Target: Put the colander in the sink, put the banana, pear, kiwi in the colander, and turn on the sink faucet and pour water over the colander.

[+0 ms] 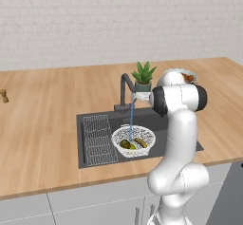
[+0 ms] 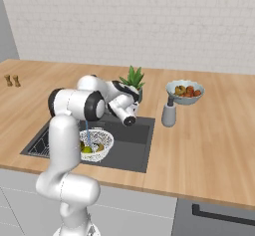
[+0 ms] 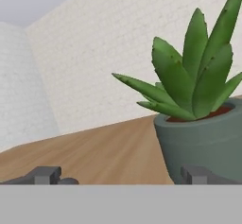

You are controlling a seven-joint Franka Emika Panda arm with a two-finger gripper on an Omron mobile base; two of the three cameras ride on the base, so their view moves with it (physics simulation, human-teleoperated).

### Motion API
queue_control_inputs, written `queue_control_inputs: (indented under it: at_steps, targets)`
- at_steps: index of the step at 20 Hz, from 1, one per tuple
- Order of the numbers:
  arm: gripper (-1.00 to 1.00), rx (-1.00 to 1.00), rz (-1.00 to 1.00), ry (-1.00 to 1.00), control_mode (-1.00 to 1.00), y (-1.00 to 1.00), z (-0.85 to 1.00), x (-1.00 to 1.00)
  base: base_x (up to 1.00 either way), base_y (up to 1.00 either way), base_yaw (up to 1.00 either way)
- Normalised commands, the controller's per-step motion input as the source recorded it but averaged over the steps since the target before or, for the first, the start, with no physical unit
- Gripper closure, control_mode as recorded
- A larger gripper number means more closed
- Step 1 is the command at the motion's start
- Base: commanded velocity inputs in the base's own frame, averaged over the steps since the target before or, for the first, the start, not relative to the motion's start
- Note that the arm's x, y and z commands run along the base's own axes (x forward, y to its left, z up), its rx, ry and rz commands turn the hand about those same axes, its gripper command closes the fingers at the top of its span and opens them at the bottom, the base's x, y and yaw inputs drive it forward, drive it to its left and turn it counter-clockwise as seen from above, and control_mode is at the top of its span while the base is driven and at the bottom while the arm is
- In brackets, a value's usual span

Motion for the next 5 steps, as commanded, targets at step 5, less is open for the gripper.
queue_control_inputs:
  at_steps: [5]
  targets:
    - [-1.0, 0.0, 0.0, 0.0, -1.0, 0.0, 0.0, 0.0, 0.0, 0.0, 0.0]
